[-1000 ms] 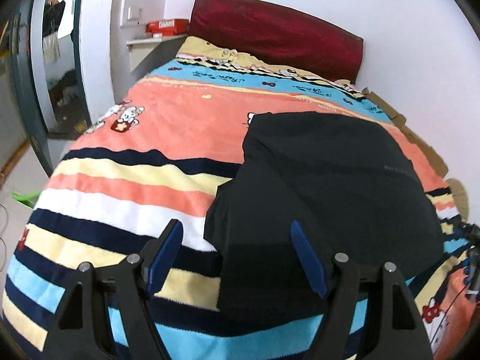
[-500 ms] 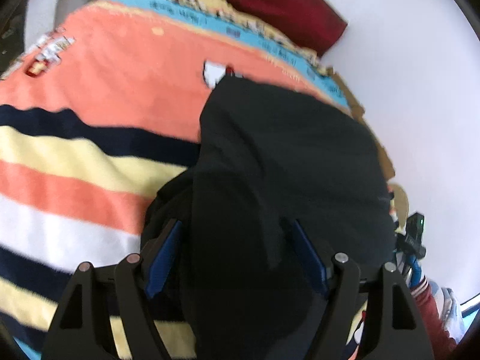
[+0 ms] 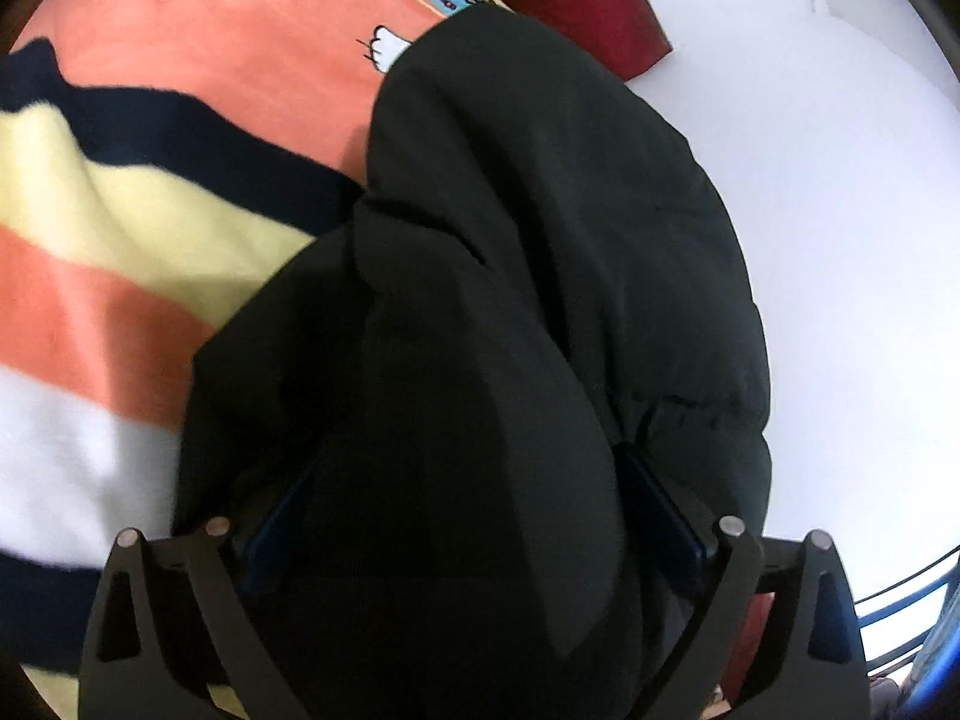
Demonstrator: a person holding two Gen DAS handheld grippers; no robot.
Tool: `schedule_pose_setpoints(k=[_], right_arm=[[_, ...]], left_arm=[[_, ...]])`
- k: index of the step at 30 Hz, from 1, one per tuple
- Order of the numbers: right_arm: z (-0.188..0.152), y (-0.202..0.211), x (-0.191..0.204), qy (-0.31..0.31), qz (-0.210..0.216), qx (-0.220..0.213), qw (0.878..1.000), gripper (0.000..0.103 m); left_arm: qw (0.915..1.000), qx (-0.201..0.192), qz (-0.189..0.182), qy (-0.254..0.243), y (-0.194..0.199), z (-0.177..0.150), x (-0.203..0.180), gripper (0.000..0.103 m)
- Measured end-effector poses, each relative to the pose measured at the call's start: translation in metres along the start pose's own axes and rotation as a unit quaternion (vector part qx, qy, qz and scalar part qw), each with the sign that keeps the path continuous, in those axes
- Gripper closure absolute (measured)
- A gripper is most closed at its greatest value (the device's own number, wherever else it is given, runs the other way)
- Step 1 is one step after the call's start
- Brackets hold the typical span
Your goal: Fold large clothes
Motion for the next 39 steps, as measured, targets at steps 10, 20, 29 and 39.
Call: schedule_pose_setpoints(k=[10, 20, 29, 39], right_arm=[[-0.008, 0.024, 0.049, 0.051, 0.007, -0.081, 0.995, 0.058], [-0.016, 0.098, 0.137, 0.122, 0.02, -0.141, 0.982, 0.075], [-0.064, 0.09, 0.084, 0.066, -0.014, -0.106, 0.992, 0.073], [-0.094, 0.121, 0.023, -0.008, -0.109, -0.145, 0.983, 0.006]], left_arm=[[0.9928, -0.045, 0.017, -0.11, 0.009, -0.024, -0.08, 0.074], [0.9816, -0.083, 0.006, -0.172, 0.071, -0.042, -0.158, 0.083], [0.9888, -0.047, 0.057, -0.13, 0.074, -0.086, -0.1, 0.079], [0.9873, -0.106, 0.112, -0.038, 0.152, -0.087, -0.047, 0.044]])
Point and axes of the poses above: each gripper's, at about its wrist camera, not at the fingertips, and y roughly against the way its jaws point, x to its left, z to its top, the point moved 2 cm from there along -y, roughly the way its jaws point
